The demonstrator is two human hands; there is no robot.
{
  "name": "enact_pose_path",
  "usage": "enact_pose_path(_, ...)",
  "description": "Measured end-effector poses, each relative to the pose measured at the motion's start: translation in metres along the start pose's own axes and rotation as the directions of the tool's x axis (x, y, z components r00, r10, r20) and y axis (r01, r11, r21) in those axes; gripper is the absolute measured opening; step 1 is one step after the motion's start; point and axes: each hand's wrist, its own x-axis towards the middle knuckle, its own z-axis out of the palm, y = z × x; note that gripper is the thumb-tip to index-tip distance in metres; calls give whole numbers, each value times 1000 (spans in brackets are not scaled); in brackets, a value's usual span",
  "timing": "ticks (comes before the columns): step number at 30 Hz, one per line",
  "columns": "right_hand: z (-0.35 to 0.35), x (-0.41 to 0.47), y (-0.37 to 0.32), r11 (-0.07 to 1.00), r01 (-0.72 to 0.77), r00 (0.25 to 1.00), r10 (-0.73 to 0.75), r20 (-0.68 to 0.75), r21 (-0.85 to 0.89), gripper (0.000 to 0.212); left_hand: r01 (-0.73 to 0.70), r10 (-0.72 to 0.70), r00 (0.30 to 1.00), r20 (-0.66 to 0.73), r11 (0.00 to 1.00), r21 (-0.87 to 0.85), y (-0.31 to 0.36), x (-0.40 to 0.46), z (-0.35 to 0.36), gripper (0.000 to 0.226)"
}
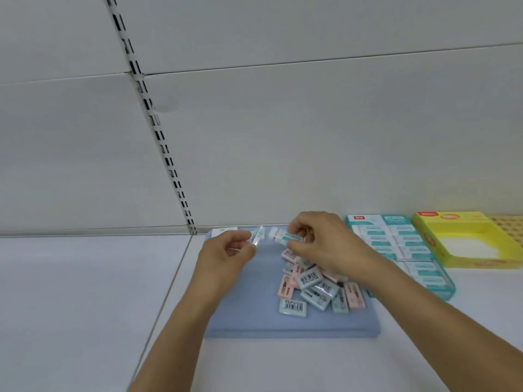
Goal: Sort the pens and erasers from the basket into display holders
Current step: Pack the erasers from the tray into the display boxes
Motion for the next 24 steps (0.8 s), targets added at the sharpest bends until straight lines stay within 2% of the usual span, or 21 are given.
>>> enact_pose_path(5, -55, -52, 66, 997, -56, 986, 63, -154, 49, 17, 15, -2, 997, 78, 986, -168, 21, -13, 30, 17)
enact_pose_path(7, -68, -70, 87, 995, -93, 987, 94, -130, 21, 20, 16, 5, 994, 109, 981, -192, 26, -14, 40, 17)
enact_pose_path(11, -69, -85, 105, 990, -76, 997, 79, 20, -121, 24, 42, -5, 987, 161, 973, -229, 34, -19, 60, 18)
enact_pose_path(16, -53, -78, 114, 985, 1, 1000, -5, -22, -171, 16, 57, 8, 976, 216, 955, -290, 44, -30, 76, 19)
enact_pose_path(21, -51, -80, 116, 963, -25, 996, 1, -88, -269, 20, -83, 122, 980, 156, 968, -235, 47, -41, 86, 35)
enact_pose_path(22, -52, -81, 114, 965, -7, 991, -28, -133, -261, 23, -124, 154, 978, 140, 971, -206, 47, -42, 89, 38)
enact_pose_path(24, -56, -83, 108, 989, 78, 967, -106, -230, -127, 34, -200, 219, 968, 124, 968, -152, 50, -45, 94, 42)
